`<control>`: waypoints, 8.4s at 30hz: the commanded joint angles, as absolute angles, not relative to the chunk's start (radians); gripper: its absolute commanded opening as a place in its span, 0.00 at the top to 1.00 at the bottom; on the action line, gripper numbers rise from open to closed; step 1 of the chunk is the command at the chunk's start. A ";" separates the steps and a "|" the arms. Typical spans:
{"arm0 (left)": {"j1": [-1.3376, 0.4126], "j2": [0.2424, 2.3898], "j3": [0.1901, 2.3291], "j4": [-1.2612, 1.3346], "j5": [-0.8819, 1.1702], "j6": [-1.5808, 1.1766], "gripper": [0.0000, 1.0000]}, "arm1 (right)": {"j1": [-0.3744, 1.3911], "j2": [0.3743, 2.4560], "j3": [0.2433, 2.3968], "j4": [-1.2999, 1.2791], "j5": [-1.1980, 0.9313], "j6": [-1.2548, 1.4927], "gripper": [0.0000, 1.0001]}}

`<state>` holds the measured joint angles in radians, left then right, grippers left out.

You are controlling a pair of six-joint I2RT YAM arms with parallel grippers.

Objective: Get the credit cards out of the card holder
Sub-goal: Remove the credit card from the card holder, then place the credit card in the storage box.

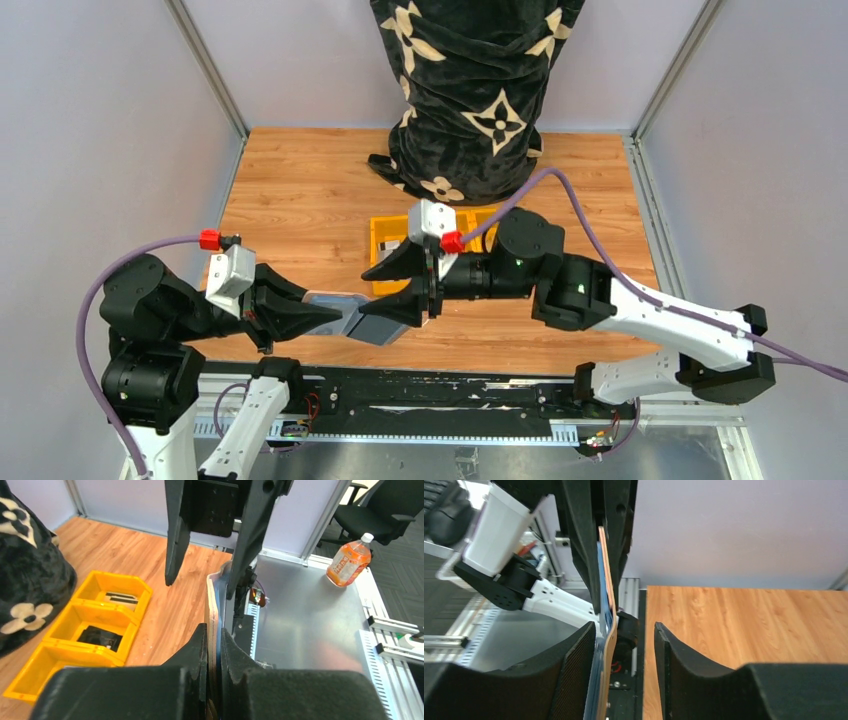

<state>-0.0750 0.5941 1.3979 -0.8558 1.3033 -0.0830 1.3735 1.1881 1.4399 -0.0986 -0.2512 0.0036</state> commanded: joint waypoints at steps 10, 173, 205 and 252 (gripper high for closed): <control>-0.072 0.588 1.326 -0.854 1.396 -0.253 0.98 | 1.265 1.338 1.596 -0.135 -0.727 0.188 0.66; -0.072 0.502 1.125 -0.205 0.917 -1.027 1.00 | 1.165 1.231 0.890 1.092 -0.487 1.015 1.00; -0.072 0.532 1.177 -0.173 0.939 -0.991 1.00 | 1.108 1.044 0.829 0.773 -0.500 0.908 1.00; -0.072 0.509 1.180 -0.376 1.008 -0.710 1.00 | 0.796 2.085 1.706 -0.503 -0.396 0.393 1.00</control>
<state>-0.0742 0.5232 1.1595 -0.3859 0.9916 -0.7204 0.7780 2.0384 1.6539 -0.4557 -0.4156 0.4046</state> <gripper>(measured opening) 0.048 0.007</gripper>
